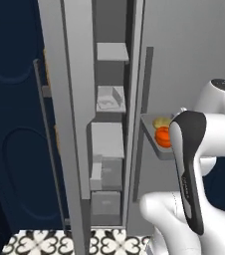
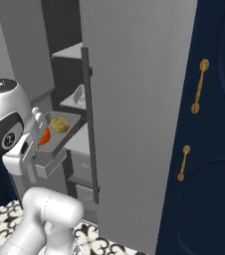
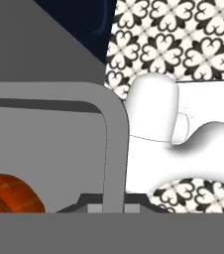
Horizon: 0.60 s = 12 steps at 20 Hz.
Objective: Take the meat container that has the shrimp and place it on the second highest rack of the freezer. Then take the vegetable container that has the potato and squash and place it on the highest rack of the freezer.
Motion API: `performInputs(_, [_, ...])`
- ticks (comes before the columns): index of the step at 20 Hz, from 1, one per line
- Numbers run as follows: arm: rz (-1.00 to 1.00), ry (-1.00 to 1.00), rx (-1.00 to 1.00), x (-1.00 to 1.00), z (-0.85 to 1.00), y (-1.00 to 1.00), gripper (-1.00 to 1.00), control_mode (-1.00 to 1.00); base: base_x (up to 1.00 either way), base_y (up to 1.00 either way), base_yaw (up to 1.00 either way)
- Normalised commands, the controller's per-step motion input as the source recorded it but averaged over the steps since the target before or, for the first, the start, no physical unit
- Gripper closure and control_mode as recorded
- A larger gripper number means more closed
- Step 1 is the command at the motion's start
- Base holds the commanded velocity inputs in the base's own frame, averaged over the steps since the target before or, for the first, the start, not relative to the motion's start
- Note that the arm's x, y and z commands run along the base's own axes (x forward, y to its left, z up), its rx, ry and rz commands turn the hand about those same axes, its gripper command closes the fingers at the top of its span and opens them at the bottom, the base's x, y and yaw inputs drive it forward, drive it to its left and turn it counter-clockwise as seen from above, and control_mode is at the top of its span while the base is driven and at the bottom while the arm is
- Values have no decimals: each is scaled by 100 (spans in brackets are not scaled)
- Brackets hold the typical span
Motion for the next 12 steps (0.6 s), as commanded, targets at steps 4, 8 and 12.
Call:
performInputs(4, [0,0,0,0,0,0,100,100,43,1,37])
performInputs(8, [0,0,0,0,0,0,100,100,62,0,33])
performInputs(12, [0,0,0,0,0,0,100,100,59,0,20])
